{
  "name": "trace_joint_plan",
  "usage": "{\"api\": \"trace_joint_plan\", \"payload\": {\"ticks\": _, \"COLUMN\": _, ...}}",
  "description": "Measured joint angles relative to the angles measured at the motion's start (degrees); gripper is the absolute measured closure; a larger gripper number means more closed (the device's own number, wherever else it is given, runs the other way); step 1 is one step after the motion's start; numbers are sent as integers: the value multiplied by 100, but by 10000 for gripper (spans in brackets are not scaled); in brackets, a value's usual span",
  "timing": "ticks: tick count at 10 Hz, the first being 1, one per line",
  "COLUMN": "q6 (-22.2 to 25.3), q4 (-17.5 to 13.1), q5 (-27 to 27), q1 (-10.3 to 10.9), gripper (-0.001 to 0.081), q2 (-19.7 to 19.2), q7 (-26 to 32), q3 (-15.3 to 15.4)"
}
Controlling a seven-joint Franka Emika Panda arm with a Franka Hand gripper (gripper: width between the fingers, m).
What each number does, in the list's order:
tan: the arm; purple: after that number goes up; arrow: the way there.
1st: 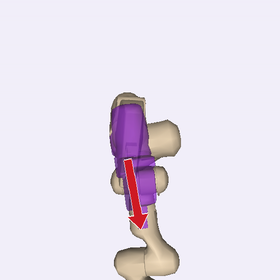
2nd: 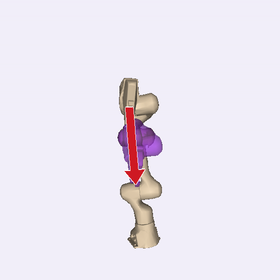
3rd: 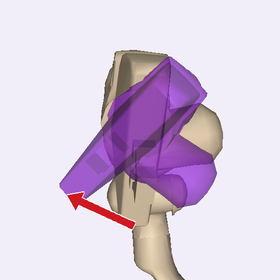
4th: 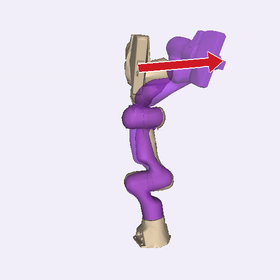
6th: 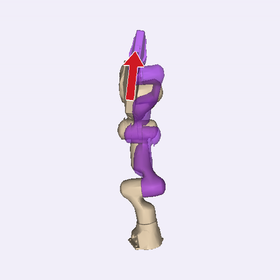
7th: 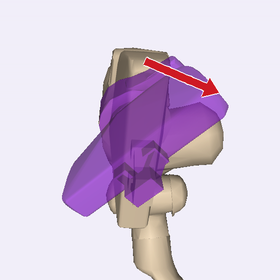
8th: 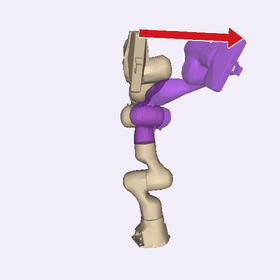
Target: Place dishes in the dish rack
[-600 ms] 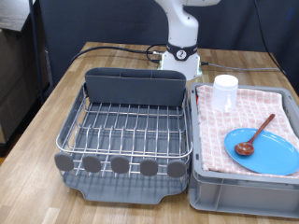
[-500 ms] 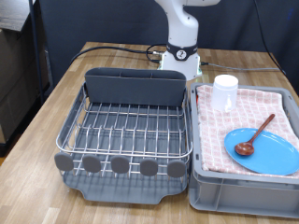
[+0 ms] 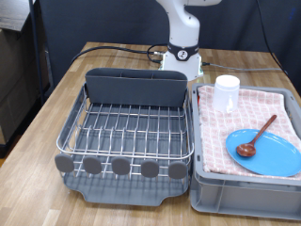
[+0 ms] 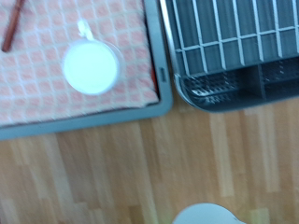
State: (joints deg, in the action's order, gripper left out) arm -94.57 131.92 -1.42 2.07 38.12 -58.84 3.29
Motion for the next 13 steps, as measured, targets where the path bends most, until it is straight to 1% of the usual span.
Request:
{"api": "trace_joint_plan", "payload": {"ticks": 2, "q6": -477, "q4": -151, "q5": -172, "q1": 20, "gripper": 3, "q2": -375, "q7": -378, "q3": 197}}
{"api": "trace_joint_plan", "payload": {"ticks": 3, "q6": -605, "q4": -267, "q5": -255, "q1": 20, "gripper": 3, "q2": -564, "q7": -708, "q3": 311}}
{"api": "trace_joint_plan", "payload": {"ticks": 4, "q6": -690, "q4": -404, "q5": -279, "q1": 18, "gripper": 3, "q2": -763, "q7": -1061, "q3": 431}}
{"api": "trace_joint_plan", "payload": {"ticks": 7, "q6": -728, "q4": -897, "q5": -272, "q1": 7, "gripper": 3, "q2": -1439, "q7": -2019, "q3": 782}}
{"api": "trace_joint_plan", "payload": {"ticks": 8, "q6": -697, "q4": -1121, "q5": -271, "q1": -21, "gripper": 3, "q2": -1693, "q7": -2328, "q3": 842}}
{"api": "trace_joint_plan", "payload": {"ticks": 11, "q6": -604, "q4": -1140, "q5": -109, "q1": -6, "gripper": 3, "q2": -1719, "q7": -2144, "q3": 894}}
{"api": "trace_joint_plan", "payload": {"ticks": 13, "q6": -566, "q4": -1273, "q5": -48, "q1": 10, "gripper": 3, "q2": -1890, "q7": -2194, "q3": 1037}}
